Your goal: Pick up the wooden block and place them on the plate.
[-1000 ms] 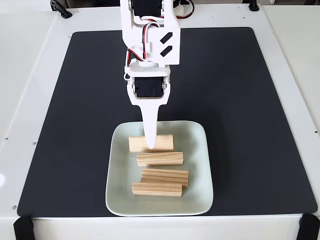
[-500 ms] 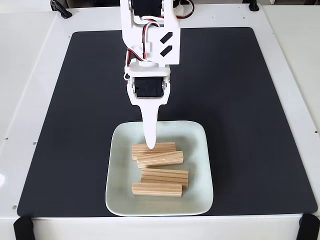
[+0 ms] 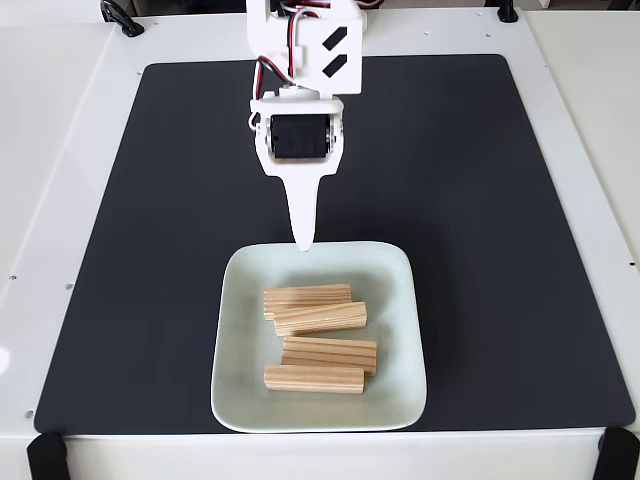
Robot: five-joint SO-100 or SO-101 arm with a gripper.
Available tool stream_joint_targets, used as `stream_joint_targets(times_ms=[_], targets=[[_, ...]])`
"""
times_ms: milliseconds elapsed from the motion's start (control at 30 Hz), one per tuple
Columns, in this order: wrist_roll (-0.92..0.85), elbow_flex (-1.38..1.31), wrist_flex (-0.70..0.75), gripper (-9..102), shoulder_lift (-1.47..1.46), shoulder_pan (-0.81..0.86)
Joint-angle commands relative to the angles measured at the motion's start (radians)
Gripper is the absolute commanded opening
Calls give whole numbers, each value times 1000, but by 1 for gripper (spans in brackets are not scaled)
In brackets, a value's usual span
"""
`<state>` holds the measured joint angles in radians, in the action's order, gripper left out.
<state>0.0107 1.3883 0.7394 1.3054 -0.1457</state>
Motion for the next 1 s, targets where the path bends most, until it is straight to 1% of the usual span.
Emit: stream_joint_targets(times_ms=[0, 200, 267, 333, 433, 667, 967], targets=[[-9, 173, -155, -1, 215, -9], [-44, 601, -526, -1, 555, -11], [-55, 729, -615, -1, 666, -9], [-57, 834, -669, -1, 765, -2], [-54, 948, -703, -1, 899, 8], [-44, 1115, -703, -1, 1216, 32], [-41, 1408, -703, -1, 1753, 48]])
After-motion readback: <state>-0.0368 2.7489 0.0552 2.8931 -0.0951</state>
